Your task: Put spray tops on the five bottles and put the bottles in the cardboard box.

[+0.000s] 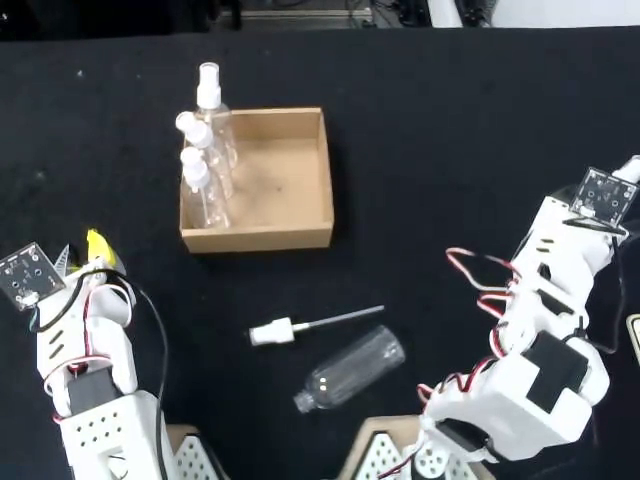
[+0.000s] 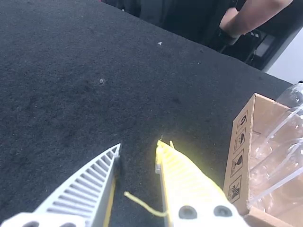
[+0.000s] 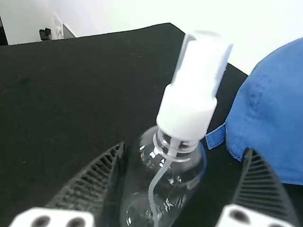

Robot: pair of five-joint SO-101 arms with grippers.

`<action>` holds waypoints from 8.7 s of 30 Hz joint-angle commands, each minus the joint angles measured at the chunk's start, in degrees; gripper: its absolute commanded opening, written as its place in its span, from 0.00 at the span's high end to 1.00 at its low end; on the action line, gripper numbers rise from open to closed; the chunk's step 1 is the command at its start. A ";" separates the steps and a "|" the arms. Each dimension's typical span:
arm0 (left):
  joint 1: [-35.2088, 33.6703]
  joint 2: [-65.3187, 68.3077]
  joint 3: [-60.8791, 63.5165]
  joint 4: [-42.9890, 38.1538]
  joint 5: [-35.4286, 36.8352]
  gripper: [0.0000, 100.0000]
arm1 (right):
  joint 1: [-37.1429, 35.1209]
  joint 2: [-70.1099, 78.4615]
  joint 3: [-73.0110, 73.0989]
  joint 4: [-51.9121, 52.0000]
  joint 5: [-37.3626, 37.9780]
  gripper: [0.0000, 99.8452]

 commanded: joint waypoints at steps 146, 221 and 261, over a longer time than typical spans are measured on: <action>-0.04 -0.97 1.36 -0.35 -0.26 0.90 | -58.46 -7.78 -14.02 8.00 -5.89 0.99; -0.04 -0.97 1.36 -0.35 -0.26 0.90 | -63.12 13.23 -13.85 -8.53 -5.89 0.88; 0.04 -0.53 1.36 -1.49 -0.26 0.90 | -63.21 4.70 -12.00 0.26 -6.24 0.78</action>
